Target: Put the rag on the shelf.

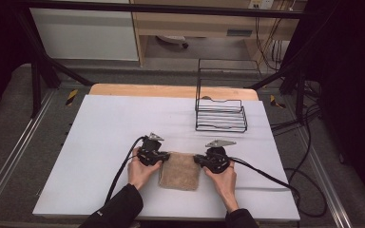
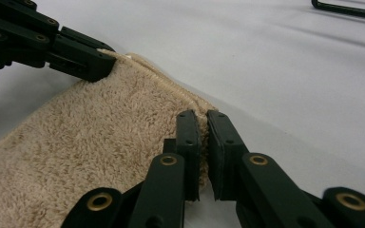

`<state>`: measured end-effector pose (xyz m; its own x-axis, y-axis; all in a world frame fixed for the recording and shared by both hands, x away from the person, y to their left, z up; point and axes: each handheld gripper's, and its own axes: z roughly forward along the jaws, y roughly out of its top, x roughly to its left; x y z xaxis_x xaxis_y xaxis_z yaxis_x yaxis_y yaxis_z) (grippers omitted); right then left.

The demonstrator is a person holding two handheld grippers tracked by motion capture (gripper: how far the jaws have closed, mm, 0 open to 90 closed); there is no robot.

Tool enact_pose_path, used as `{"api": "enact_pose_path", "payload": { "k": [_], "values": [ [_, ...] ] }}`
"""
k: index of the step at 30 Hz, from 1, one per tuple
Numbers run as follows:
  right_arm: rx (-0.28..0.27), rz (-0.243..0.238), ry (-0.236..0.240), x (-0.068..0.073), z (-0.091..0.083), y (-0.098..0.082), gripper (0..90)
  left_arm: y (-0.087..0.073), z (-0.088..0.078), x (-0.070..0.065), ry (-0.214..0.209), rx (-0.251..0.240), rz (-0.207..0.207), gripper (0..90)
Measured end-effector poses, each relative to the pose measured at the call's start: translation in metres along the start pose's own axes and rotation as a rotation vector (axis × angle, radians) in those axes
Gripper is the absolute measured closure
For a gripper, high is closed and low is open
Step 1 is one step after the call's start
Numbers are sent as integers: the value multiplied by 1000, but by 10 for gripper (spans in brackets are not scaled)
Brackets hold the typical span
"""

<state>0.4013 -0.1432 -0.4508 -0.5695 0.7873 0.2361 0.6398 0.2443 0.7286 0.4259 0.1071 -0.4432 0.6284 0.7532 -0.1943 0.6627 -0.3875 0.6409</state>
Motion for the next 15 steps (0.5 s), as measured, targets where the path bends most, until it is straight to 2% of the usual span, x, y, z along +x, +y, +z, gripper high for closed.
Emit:
{"api": "enact_pose_path", "payload": {
  "k": [7,15],
  "values": [
    [19,25,-24,-2,3,-1,731,0,0,-1,4,0,33,833],
    [34,81,-2,-2,6,0,790,1,1,-2,13,9,46,827]
  ]
}}
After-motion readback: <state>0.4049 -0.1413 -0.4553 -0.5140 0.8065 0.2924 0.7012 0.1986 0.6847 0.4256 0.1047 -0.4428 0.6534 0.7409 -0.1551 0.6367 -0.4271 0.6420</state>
